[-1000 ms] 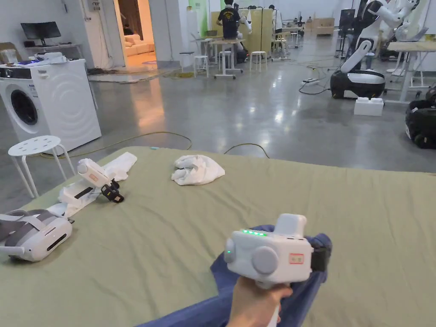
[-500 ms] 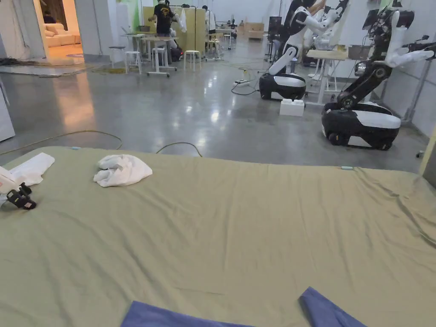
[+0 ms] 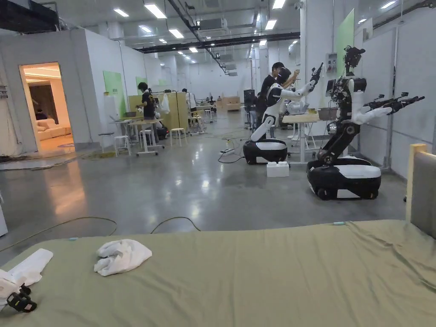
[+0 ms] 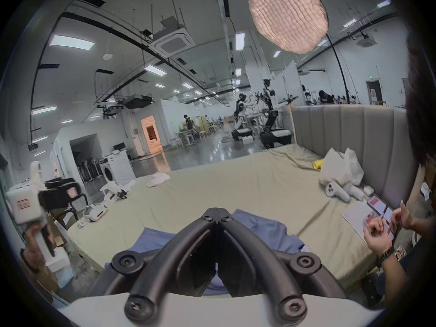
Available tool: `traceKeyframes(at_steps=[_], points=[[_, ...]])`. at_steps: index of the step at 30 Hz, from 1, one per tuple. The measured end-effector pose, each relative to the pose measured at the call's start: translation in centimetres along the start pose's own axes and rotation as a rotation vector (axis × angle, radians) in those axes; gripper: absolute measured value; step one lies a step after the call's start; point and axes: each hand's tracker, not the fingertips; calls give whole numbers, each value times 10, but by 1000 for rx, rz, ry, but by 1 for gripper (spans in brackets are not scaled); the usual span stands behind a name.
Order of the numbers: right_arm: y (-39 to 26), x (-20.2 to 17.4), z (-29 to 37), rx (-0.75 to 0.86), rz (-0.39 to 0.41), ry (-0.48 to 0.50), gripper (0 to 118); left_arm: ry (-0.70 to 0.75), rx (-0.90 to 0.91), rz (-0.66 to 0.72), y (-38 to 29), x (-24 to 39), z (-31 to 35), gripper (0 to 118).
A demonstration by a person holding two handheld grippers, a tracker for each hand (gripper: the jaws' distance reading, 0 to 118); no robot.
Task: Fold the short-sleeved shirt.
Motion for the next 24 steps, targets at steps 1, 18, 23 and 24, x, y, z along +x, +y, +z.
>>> traceKeyframes(at_steps=[1,18,23,24], points=[[3,-3,1,11,5,6,0,35,24,27,1,-6,14,72],[1,-20,1,18,110,26,0,65,46,166,0,-35,35,0],[-7,-12,-13,-26,79,43,0,-6,-93,231,-25,-43,-12,0],[-11,-9,-17,-47,73,45,0,-35,-150,263,-34,-47,-30,0]])
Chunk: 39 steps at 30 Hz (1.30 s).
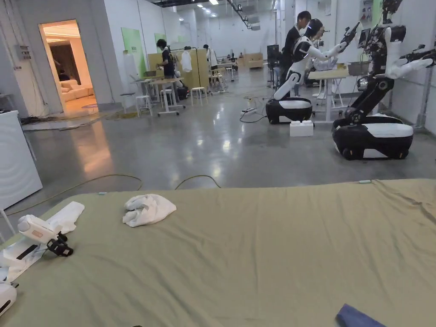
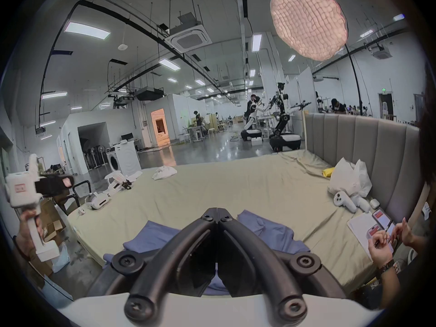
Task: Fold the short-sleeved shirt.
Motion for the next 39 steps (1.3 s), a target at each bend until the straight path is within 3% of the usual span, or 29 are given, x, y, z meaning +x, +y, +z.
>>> traceKeyframes(at_steps=[2,3,5,6,11,15,16,17,18,22,25,26,28,29,31,35,38,39], points=[[-10,5,-8,-47,-5,-8,0,-27,-79,89,-18,-16,-39,1],[-16,8,-12,-71,-9,-13,0,-23,-111,132,-29,-23,-63,20],[-25,14,-18,-126,-19,-22,0,-23,-231,136,-45,-37,-114,74],[-30,17,-21,-143,-21,-29,0,-10,-309,136,-53,-41,-144,78],[-53,37,-35,-244,-47,-85,0,29,-532,119,-95,-57,-276,78],[-67,53,-36,-305,-55,-135,0,105,-669,87,-121,-65,-337,74],[-70,57,-36,-320,-60,-141,0,122,-685,69,-125,-64,-339,57],[-72,61,-36,-328,-63,-148,0,126,-707,49,-129,-62,-343,12],[-75,65,-39,-339,-66,-152,0,136,-693,5,-135,-56,-340,0],[-60,85,-76,-379,-27,-137,0,147,-706,-59,-143,-48,-347,0],[-28,107,-133,-402,5,-124,2,129,-763,28,-130,-59,-353,0],[-20,116,-155,-444,-13,-117,13,120,-772,28,-129,-62,-354,0],[-4,133,-208,-539,-66,-105,69,113,-778,26,-128,-64,-356,0],[-3,141,-234,-619,-76,-111,80,113,-780,26,-126,-64,-356,0],[-7,155,-285,-714,-48,-131,79,118,-785,6,-128,-60,-355,0],[-40,183,-355,-886,-77,-239,79,128,-761,-60,-132,-54,-352,0],[-67,189,-380,-972,-9,-310,77,137,-733,-67,-136,-54,-349,0],[-76,186,-383,-1012,29,-292,76,137,-731,-67,-136,-54,-349,0]])
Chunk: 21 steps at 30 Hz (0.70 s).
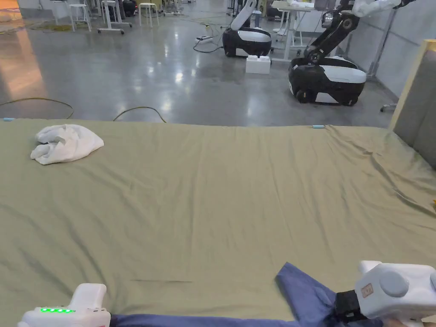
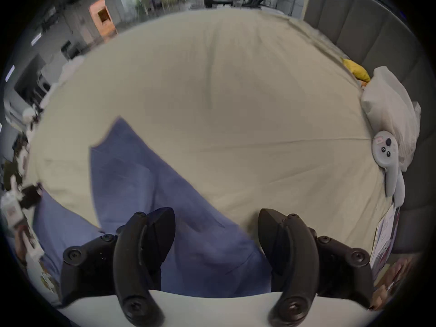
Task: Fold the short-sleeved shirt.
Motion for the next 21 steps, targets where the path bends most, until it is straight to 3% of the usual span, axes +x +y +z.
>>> traceKeyframes(at_steps=[2,3,4,5,6,8,12,16,21], points=[[-6,-9,8,80,74,-43,66,-3,-3,-4,3,-1,-1,0],[-8,-13,15,89,94,-14,61,-6,-8,-6,4,-2,-1,0],[-12,-19,20,91,131,-7,47,-9,-13,-2,6,-3,-1,0],[-15,-26,22,76,157,-21,11,-12,-18,5,7,-5,0,0],[-19,-31,23,71,163,-41,1,-22,-29,20,11,-6,3,0],[-27,-32,36,97,163,0,1,-99,-20,63,17,-20,23,0],[-50,-21,118,332,93,123,1,-244,241,117,15,-49,129,0],[-76,-3,217,550,47,190,1,-258,458,94,7,-71,242,0],[-92,10,330,772,10,193,1,-267,651,105,12,-89,348,0]])
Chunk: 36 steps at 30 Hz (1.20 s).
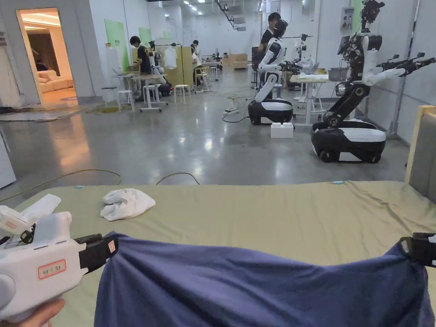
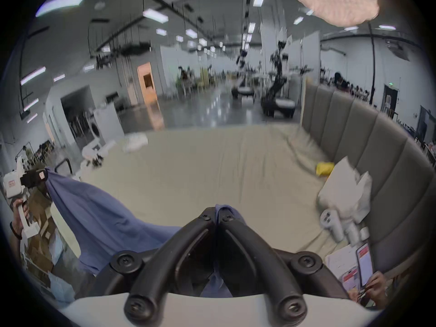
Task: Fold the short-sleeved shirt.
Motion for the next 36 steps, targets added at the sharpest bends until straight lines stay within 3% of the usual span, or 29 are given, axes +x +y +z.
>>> traceKeyframes(at_steps=[7,15,20,25,33,36], points=[[88,-19,64,216,1,-93,1,35,209,-38,82,30,40,0],[178,-49,66,345,45,-128,1,100,315,-106,175,55,20,0],[227,-55,45,387,55,-166,1,145,322,-88,222,50,-19,0],[266,-72,18,457,154,-238,1,211,321,-115,248,46,-61,0],[320,-77,-34,488,153,-265,1,257,334,-118,282,42,-109,0],[335,-76,-47,495,141,-282,1,287,318,-180,292,46,-125,0]])
